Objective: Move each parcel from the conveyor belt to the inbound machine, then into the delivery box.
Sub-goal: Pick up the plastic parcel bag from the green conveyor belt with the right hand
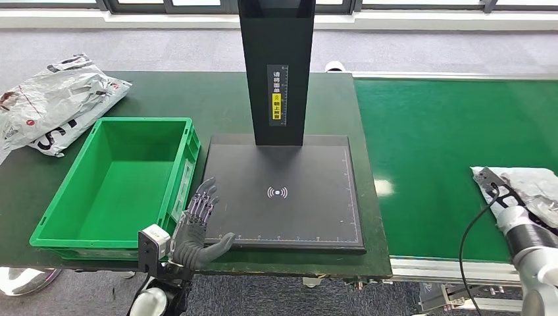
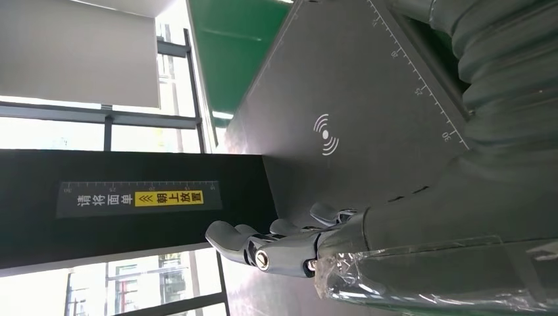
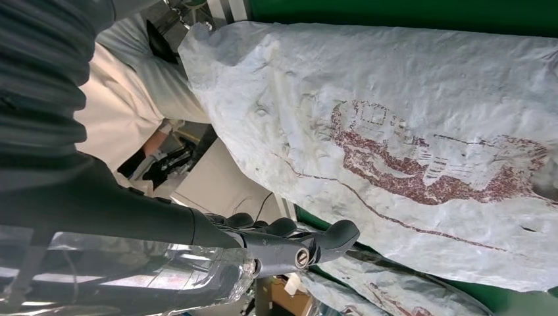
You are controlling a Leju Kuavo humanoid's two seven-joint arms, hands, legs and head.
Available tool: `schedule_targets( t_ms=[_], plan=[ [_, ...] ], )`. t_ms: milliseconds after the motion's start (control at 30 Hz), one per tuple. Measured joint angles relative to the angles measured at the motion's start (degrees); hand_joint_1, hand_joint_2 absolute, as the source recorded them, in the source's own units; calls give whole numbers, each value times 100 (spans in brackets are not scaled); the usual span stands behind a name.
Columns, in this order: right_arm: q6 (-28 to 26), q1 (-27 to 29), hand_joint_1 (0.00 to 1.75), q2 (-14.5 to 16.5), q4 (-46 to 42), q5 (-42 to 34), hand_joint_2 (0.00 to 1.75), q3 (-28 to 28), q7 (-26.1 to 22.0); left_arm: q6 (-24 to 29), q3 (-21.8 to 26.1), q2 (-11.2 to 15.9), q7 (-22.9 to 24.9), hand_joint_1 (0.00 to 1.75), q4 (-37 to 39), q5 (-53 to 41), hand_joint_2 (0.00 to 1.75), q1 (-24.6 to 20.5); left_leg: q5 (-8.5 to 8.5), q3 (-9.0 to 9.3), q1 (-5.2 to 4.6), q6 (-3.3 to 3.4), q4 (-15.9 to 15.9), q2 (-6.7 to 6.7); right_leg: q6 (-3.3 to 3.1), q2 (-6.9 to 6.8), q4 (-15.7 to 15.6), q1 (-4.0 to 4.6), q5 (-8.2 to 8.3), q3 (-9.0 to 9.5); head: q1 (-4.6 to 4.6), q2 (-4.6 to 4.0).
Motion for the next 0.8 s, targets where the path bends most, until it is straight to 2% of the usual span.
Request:
schedule_targets(
  t_ms=[400,800],
  plan=[
    [66,50,0,0,21,-33,175,3,0,5,-4,15,-7,0,0,2,175,0,0,0,0,0,0,0,0,0,0,0,0,0,-1,0],
    [332,401,0,84,58,-238,175,-70,83,35,-61,56,-33,0,-2,22,175,2,0,-1,0,0,-1,-1,0,-1,0,1,-1,0,0,0]
  ],
)
